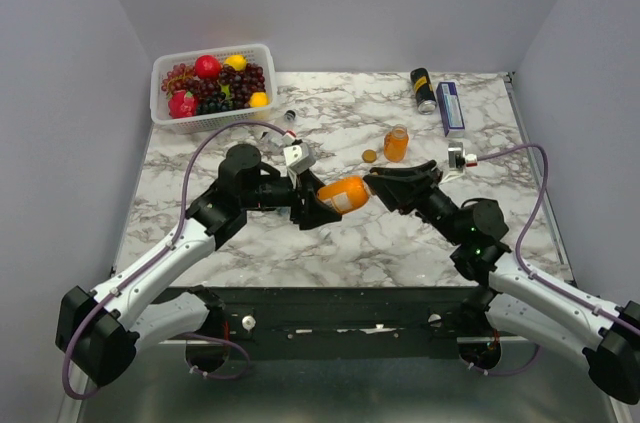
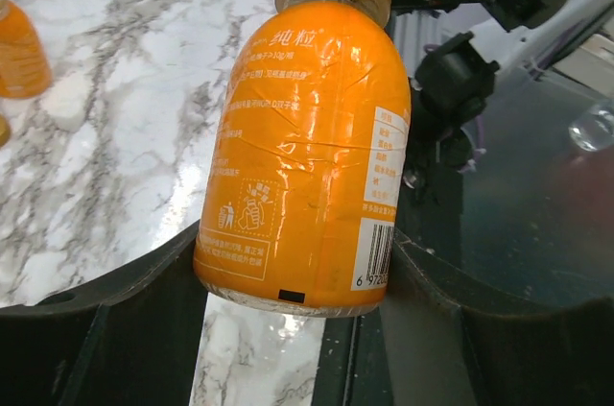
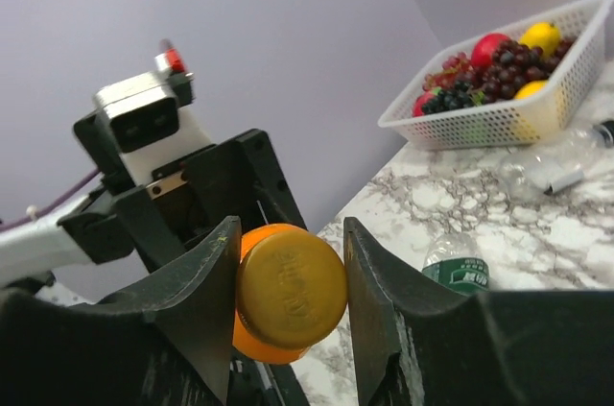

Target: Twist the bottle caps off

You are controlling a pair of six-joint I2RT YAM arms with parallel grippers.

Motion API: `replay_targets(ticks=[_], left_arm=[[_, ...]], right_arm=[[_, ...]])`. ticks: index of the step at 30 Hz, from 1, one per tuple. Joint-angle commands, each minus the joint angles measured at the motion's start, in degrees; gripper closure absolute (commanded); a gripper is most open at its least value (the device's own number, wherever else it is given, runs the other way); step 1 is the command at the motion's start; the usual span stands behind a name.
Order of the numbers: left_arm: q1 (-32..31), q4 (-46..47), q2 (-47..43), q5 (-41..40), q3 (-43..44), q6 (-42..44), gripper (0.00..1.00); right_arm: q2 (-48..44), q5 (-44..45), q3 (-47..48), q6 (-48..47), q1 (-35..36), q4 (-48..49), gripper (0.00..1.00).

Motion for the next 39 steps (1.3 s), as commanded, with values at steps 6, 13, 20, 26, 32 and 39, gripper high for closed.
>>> replay_targets(ticks=[6,13,20,26,32,39], left_arm=[[-0.38,11.02,4.45,20.12,1.85,-9.45,0.65],[-0.29,13.49,5.33,20.32,1.15,-11.57,0.66],[-0.29,6.46,5.33,14.68,2.47,-6.38,0.67],[-0.29,6.19,5.24,13.37,2.29,-6.21,0.67],[-0.29,3.82,5.33,10.64,2.82,-4.54,0.67],[-0.29,0.66,4.71,5.99,3.35,-2.34,0.67]], right_arm=[[-0.36,-23.34,-0.17,-11.93,0.61,3.92,0.87],[-0.53,-24.41,0.44,-14.49,0.52,0.67,0.87],[-3.16,-17.29,0.88,-14.22,0.52,-5.48,0.68],[-4.31,-13.51,2.11,-13.87,0.61,-10.23,0.41],[-4.57,-11.23,2.46,-12.82,0.61,-11.38,0.19],[-6.06,-9.12,2.03,-11.94,0.61,-12.17,0.07]])
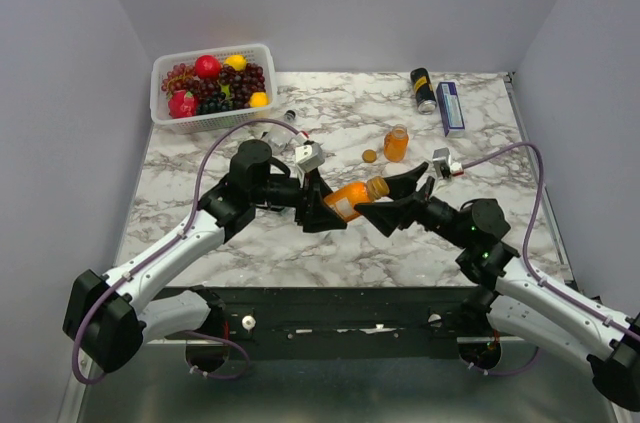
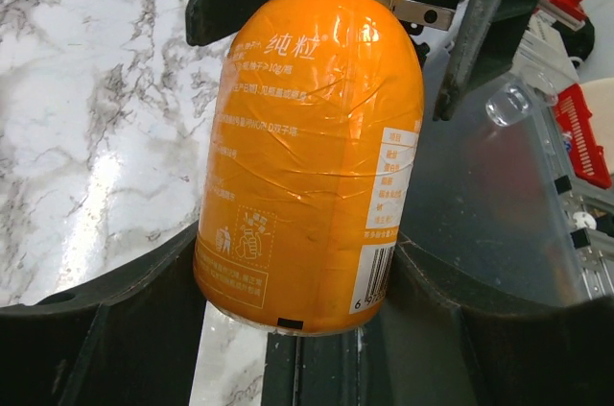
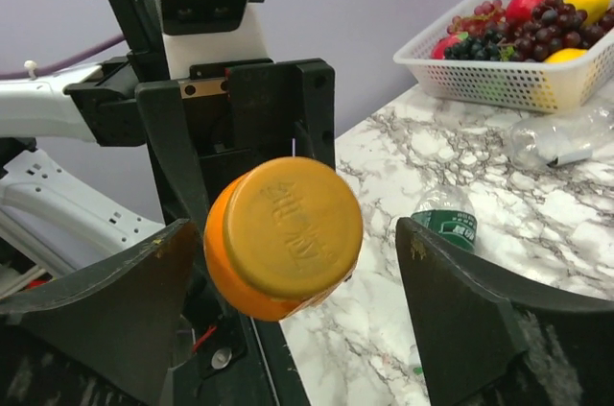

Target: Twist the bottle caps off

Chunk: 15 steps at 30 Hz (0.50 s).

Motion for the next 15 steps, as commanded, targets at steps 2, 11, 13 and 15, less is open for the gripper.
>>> replay_targets(ticks=[2,11,13,15], left_arm=[[-0.16,-2.49,-1.21,-6.91,2.23,3.06,0.67],[-0.34,-5.57,-3.58,-17.02,2.15,5.6,0.67],[-1.21,-7.67,-4.37,-23.48,2.32,7.8,0.67],[-5.4,-10.83,-5.87,-29.74,2.41,12.35,0.67]], right_arm=[[-2.48,4.26,0.38,0.48,0.28,-3.14,0.03],[-10.13,14.63,0.29,4.68,0.19,-14.98,0.0],[-10.75,20.75,1.6,9.58,0.11,-18.68,0.0],[-10.49,24.29,3.11,12.59,0.19,-23.53,0.01]])
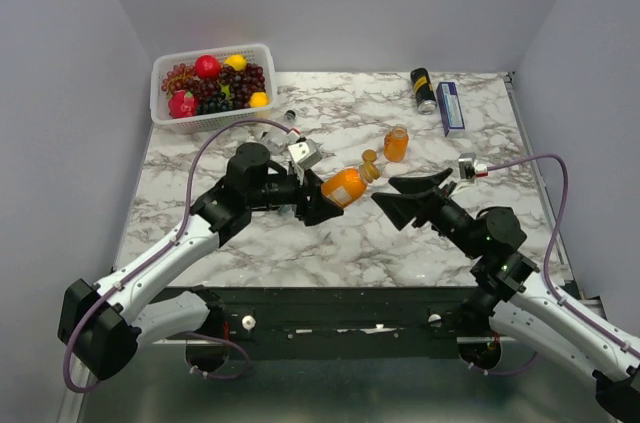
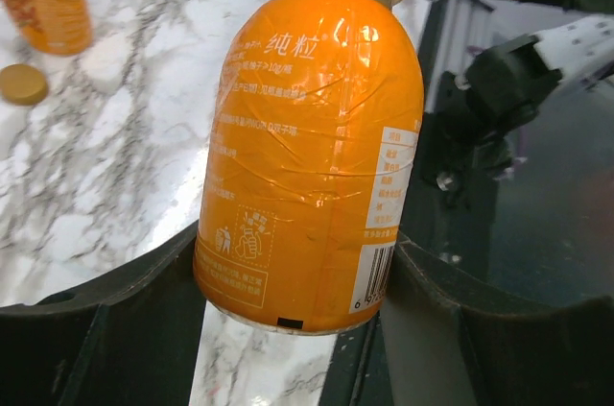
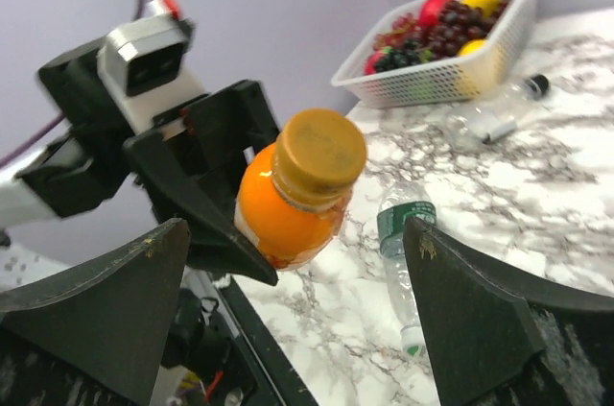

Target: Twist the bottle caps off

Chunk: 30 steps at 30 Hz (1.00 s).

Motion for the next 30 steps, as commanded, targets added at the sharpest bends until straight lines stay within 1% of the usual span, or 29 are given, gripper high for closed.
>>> replay_targets(ticks=[1,3,4,5,8,12,13,17,22,26,30], left_arm=[[-6.76,-5.86,-3.75,-20.52,1.51,8.57,0.67],[-10.62,-6.74,-4.89,-25.13,0.99,10.77,0.67],[-11.43,-6.83,-5.07,-26.72,0.81,10.95,0.67],[-12.22,-6.75,-5.51,-30.22,0.55,11.3,0.67],[-14.68,-6.57,-5.6,-34.54,-0.07,11.92,0.67],[-16.79,-7.18,-4.9,-38.59,-0.16,11.92,0.67],[-17.06,-7.18,-4.72,-39.12,-0.25,13.14,0.67],[-18.37,-7.53,-4.28,-41.94,0.01,13.68,0.67],[-19.78,-8.06,-4.19,-45.89,-0.07,14.29,0.67],[-20.57,-8.24,-3.93,-47.91,0.1,14.65,0.67],[-21.1,-8.59,-3.84,-48.8,0.02,15.0,0.67]], right_arm=[[-0.37,12.48,3.0,8.56,0.28,-10.82,0.01],[0.16,13.19,2.21,11.63,0.19,-9.16,0.02],[0.6,12.93,1.69,12.77,0.19,-7.76,0.02],[1.56,12.67,0.9,15.05,0.19,-4.09,0.03],[3.67,11.79,0.1,17.43,0.28,0.06,0.05],[7.8,11.17,0.71,19.64,0.19,2.54,0.07],[8.42,10.56,0.63,20.16,0.19,3.24,0.07],[10.7,9.33,0.36,21.48,0.28,7.01,0.1],[12.03,9.41,0.27,21.66,0.28,9.13,0.13],[13.52,8.54,1.41,21.75,0.28,9.22,0.16],[15.36,7.13,1.24,22.28,0.28,11.5,0.2]])
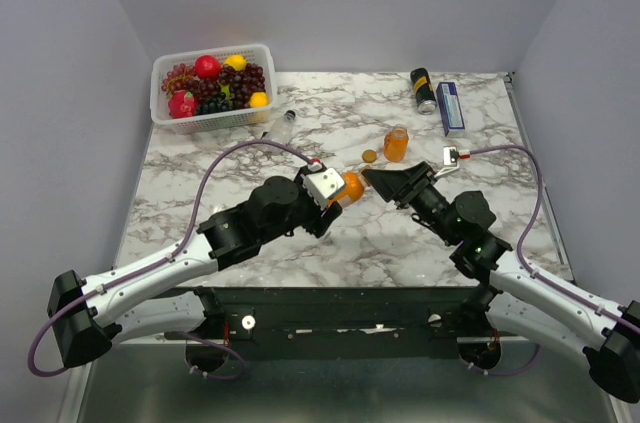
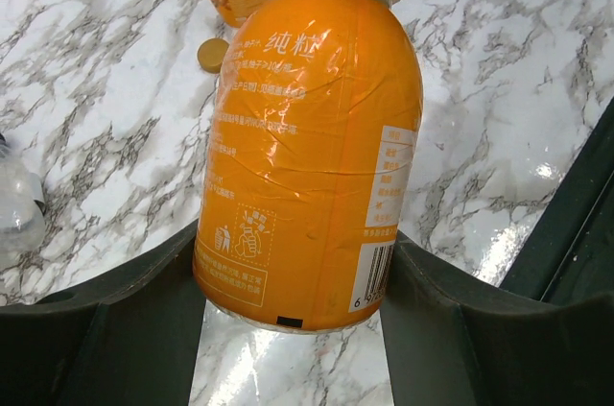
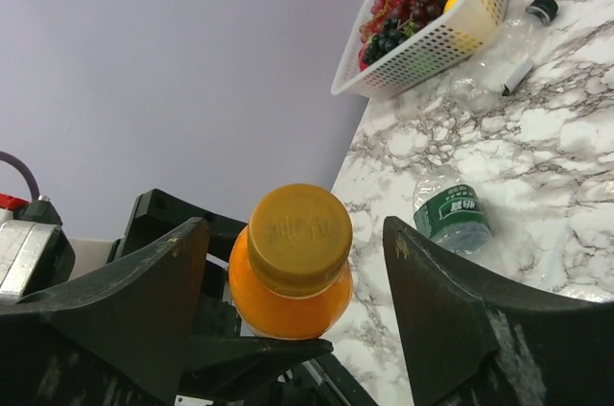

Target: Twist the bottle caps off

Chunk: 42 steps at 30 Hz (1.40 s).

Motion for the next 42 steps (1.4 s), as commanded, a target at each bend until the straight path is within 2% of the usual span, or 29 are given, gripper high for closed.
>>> replay_targets(ticks=[1,5,19,31,34,37,40,42], left_arm=[[-0.78,-0.74,0.16,-3.9,0.1,1.1,0.67],[-1.21,-0.92,0.77,-4.52,0.1,1.27,0.67],[-2.53,-1.53,2.09,-4.96,0.37,2.06,0.67],[-2.89,-1.89,2.88,-4.43,0.54,2.06,0.67],[-2.89,-1.89,2.97,-3.73,0.63,2.15,0.67],[-2.89,-1.97,2.8,-1.63,0.63,2.06,0.67],[-2.8,-1.54,2.36,2.15,0.46,2.24,0.67],[-2.8,-1.27,2.09,4.87,0.28,2.24,0.67]], right_arm=[[1.42,-1.98,0.32,1.1,0.28,4.36,0.21],[1.51,-2.25,0.23,0.92,0.28,5.76,0.26],[3.97,-4.01,0.58,1.1,0.28,9.19,0.28],[5.38,-6.56,0.85,0.84,0.28,10.87,0.36],[5.9,-7.0,0.94,0.75,0.28,11.22,0.4],[6.34,-7.44,0.85,0.31,0.28,11.92,0.49],[6.26,-7.7,0.93,-2.58,0.19,13.68,0.55],[5.73,-7.09,1.99,-6.1,-0.16,11.49,0.57]])
